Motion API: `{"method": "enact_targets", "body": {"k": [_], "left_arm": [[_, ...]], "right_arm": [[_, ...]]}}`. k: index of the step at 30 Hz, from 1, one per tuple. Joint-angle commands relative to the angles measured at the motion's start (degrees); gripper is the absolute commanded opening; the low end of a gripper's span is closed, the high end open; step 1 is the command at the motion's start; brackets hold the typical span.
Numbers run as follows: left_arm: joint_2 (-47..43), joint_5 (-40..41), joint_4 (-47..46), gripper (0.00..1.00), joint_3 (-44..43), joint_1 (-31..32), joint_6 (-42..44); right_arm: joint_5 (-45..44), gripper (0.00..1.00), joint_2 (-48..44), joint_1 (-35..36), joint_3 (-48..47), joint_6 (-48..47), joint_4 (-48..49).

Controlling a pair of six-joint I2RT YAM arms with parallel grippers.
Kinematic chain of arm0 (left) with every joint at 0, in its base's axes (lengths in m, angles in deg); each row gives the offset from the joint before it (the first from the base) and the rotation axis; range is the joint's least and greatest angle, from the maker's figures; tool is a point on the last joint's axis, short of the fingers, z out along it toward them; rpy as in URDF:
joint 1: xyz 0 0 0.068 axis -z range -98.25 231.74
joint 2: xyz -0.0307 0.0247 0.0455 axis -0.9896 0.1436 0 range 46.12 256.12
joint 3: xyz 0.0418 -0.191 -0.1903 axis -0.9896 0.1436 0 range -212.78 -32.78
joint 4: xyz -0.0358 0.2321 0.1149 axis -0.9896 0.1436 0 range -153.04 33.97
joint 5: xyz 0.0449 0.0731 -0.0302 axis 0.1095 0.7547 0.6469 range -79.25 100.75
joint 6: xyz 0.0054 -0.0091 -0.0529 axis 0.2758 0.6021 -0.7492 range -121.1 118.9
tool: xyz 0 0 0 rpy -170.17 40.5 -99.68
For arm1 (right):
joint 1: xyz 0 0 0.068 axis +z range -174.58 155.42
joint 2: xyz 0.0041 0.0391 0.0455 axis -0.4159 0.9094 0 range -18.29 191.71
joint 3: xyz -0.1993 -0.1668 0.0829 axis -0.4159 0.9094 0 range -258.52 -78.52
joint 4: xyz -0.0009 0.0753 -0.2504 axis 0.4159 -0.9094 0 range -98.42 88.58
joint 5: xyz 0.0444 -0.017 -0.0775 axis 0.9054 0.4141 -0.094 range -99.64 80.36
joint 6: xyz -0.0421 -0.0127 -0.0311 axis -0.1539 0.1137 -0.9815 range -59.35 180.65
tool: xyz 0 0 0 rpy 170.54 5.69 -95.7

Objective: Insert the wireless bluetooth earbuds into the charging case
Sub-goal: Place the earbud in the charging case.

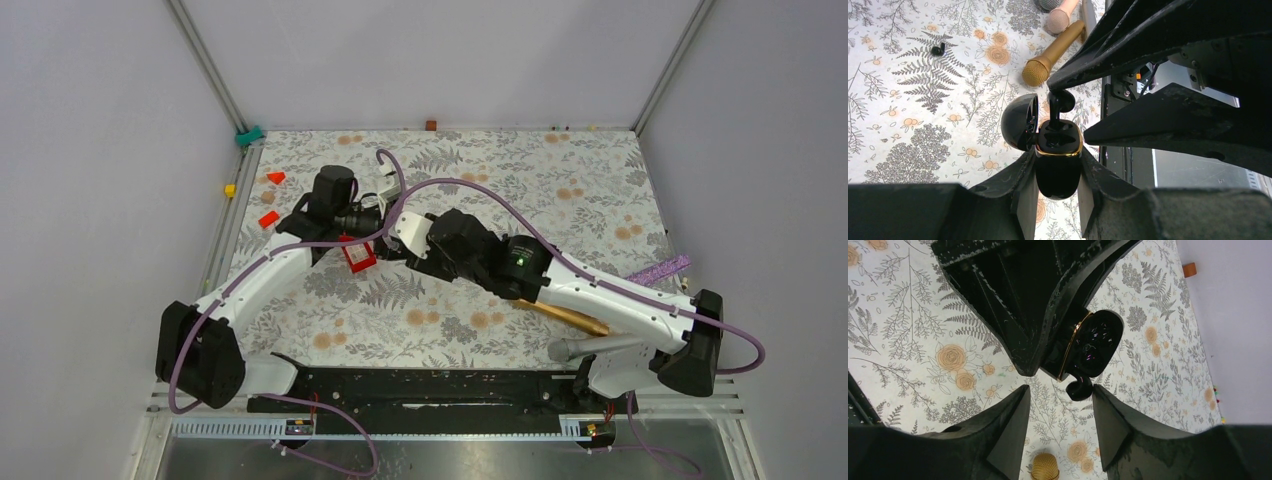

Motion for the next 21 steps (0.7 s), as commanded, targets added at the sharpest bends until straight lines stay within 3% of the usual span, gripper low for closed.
{"method": "enact_targets", "body": {"k": [1,9,21], "left_arm": [[-2.6,-1.1,-3.1,0.0,0.2,0.2,1.3],[-3.4,-2.3,-2.3,0.0,0.2,0.1,2.6],[-7.2,-8.1,-2.7,0.0,1.9,-0.3,6.1]], "right_arm": [[2.9,0.58,-2.6,0.8,-4.5,0.1,-2.9],[11.8,0.74,-5.2,-0.2,-10.3,-1.4,-11.3],[24.6,0.79,-11.3,-6.2,-12.9,-6.1,-17.9]]}}
